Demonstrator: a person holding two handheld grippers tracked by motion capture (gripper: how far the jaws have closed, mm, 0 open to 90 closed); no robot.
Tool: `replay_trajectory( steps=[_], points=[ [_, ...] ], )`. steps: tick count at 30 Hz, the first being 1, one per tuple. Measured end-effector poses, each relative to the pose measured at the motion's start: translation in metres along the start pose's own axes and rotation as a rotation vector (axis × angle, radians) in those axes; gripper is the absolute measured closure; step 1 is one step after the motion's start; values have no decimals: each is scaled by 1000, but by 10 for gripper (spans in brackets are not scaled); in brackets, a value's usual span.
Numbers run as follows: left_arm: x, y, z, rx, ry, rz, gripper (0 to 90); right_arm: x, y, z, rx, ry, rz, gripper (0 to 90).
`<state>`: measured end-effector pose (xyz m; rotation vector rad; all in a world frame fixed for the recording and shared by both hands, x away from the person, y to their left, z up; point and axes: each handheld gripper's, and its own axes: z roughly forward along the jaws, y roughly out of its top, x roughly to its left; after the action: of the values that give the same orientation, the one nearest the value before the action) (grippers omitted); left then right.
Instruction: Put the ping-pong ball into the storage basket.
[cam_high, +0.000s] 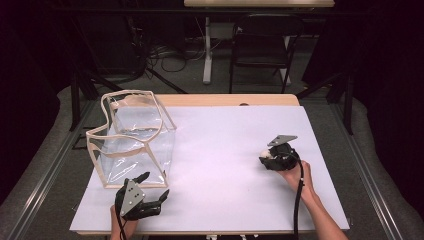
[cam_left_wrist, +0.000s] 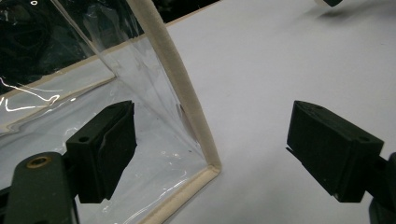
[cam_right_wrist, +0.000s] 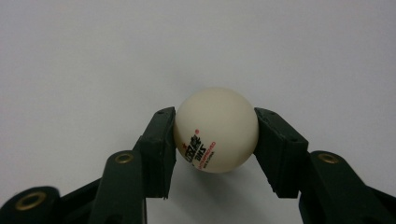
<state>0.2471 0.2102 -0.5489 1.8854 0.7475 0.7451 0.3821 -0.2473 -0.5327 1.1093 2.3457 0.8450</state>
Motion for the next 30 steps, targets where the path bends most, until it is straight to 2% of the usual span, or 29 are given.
replay_trajectory(
  steps=[13,30],
  points=[
    [0,0,0,0,1,-2,160,6,6,-11,-33,-7,-33,512],
    [0,0,1,2,-2,-2,160,10,12,-27,-88,-19,-49,512]
  ],
)
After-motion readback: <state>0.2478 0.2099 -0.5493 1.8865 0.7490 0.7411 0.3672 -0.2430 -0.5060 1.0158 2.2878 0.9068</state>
